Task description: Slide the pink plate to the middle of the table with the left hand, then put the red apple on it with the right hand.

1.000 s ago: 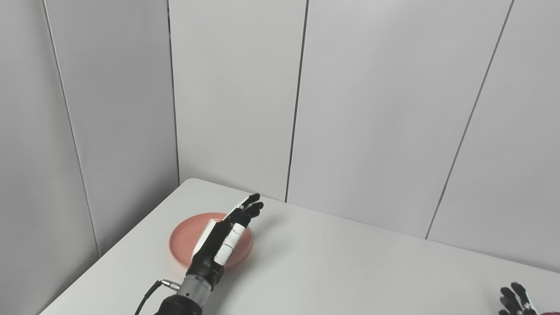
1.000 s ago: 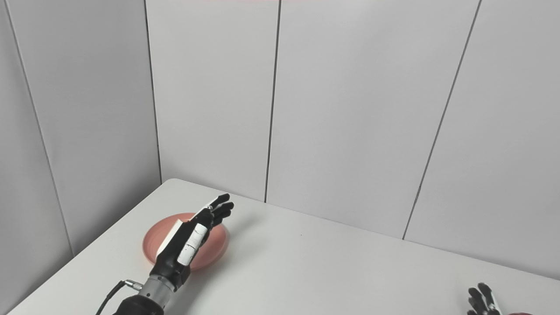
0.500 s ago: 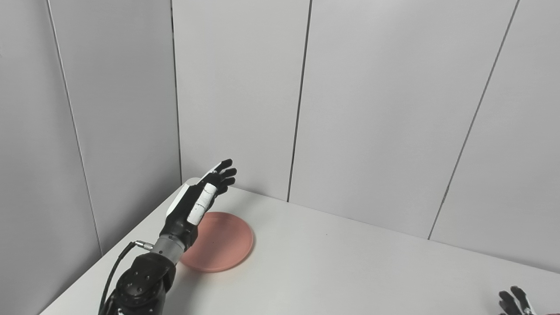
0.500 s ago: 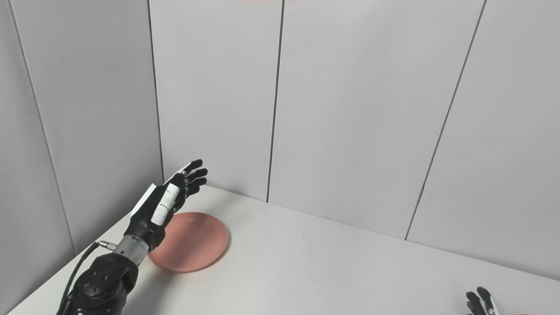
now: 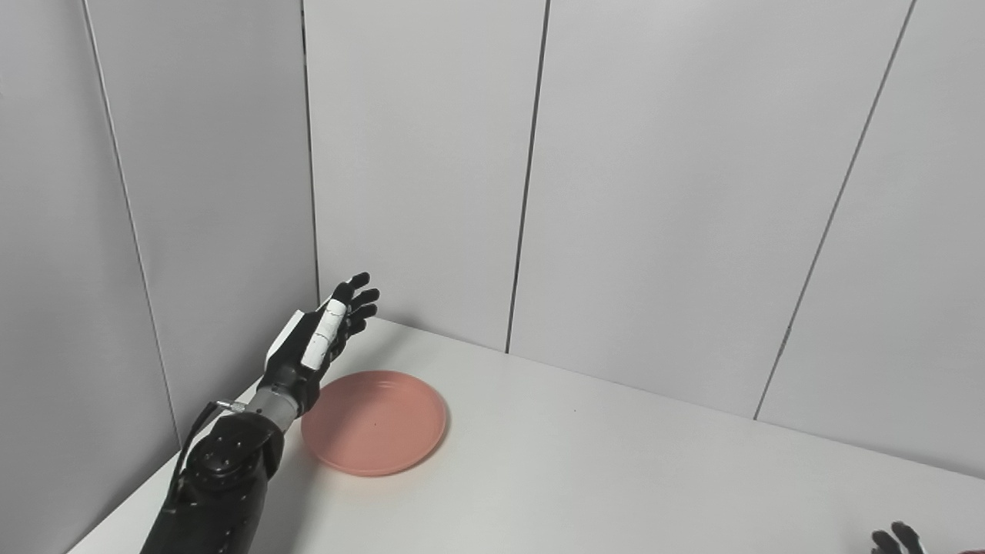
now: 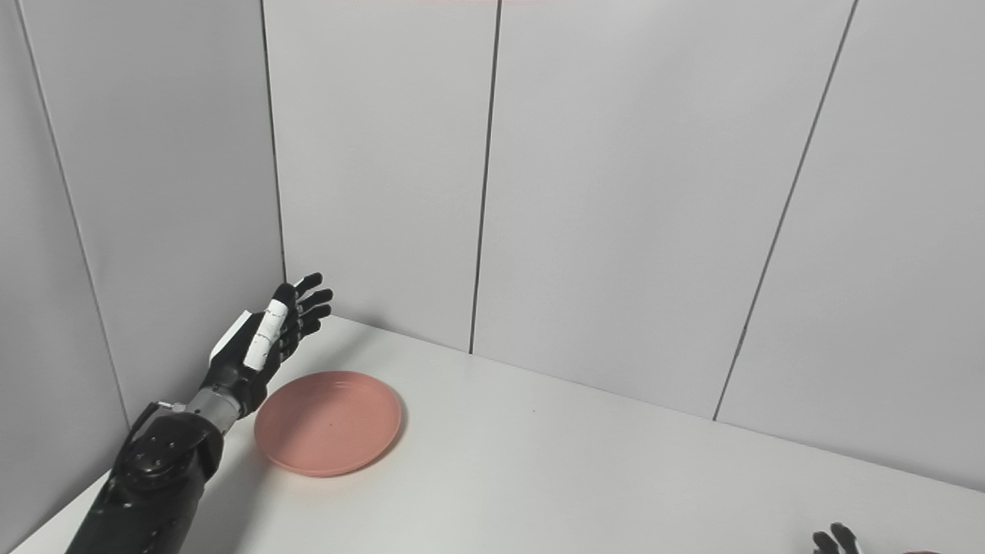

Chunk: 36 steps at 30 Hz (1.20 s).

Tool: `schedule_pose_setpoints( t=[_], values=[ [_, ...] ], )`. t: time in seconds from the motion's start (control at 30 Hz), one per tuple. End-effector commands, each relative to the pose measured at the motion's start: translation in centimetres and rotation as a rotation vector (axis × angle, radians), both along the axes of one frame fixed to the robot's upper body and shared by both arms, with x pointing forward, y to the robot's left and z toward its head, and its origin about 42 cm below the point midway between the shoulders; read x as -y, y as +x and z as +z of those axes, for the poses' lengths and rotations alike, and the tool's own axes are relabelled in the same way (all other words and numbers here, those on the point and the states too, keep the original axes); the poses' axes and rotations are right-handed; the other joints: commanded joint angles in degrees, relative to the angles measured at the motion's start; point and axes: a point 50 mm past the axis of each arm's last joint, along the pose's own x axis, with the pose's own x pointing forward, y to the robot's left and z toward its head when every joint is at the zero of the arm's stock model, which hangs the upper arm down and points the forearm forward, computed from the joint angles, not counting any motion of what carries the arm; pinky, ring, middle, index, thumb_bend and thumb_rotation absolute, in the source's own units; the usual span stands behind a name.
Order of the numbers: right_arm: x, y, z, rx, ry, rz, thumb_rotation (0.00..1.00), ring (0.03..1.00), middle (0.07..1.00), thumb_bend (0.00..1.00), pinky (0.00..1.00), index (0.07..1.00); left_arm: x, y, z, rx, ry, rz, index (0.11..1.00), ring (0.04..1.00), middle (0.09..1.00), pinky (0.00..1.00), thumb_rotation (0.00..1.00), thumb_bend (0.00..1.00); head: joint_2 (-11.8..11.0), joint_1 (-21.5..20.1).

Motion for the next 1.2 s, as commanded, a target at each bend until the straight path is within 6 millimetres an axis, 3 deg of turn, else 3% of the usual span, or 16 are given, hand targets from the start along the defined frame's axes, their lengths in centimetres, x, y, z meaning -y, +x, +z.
schedule_pose_setpoints(
  t=[0.0,0.4,0.63,0.97,1.17],
  values=[
    [0.3,-1.2,-1.3,-0.072,0.029,-0.013,1.00,0.996,0.961,0.75,1.00,1.000,0.4,1.8,3.1,0.113,-0.010,-0.017,0.931,0.933,0.929,0.96,0.99,0.97,0.08,0.09],
    [1.2,-1.2,0.1,-0.073,0.009,-0.001,1.00,0.999,0.968,0.73,1.00,1.000,-1.7,3.0,1.2,0.057,-0.059,0.082,0.923,0.928,0.914,0.93,1.00,0.94,2.81,1.49],
    [1.2,-1.3,0.5,-0.078,0.002,-0.001,1.00,1.000,0.970,0.73,1.00,1.000,-2.8,3.1,-0.3,0.029,-0.057,0.112,0.911,0.915,0.900,0.92,1.00,0.94,2.51,1.91],
    [1.1,-1.3,0.8,-0.084,0.013,-0.002,1.00,1.000,0.980,0.73,1.00,1.000,-4.3,3.6,0.4,0.041,-0.068,0.142,0.919,0.912,0.881,0.92,0.99,0.93,2.37,2.09],
    [1.2,-1.3,0.8,-0.086,0.013,0.003,1.00,1.000,0.982,0.70,1.00,1.000,-5.8,3.4,-0.9,0.001,-0.077,0.190,0.903,0.918,0.896,0.92,0.97,0.95,2.03,1.95]
  ],
)
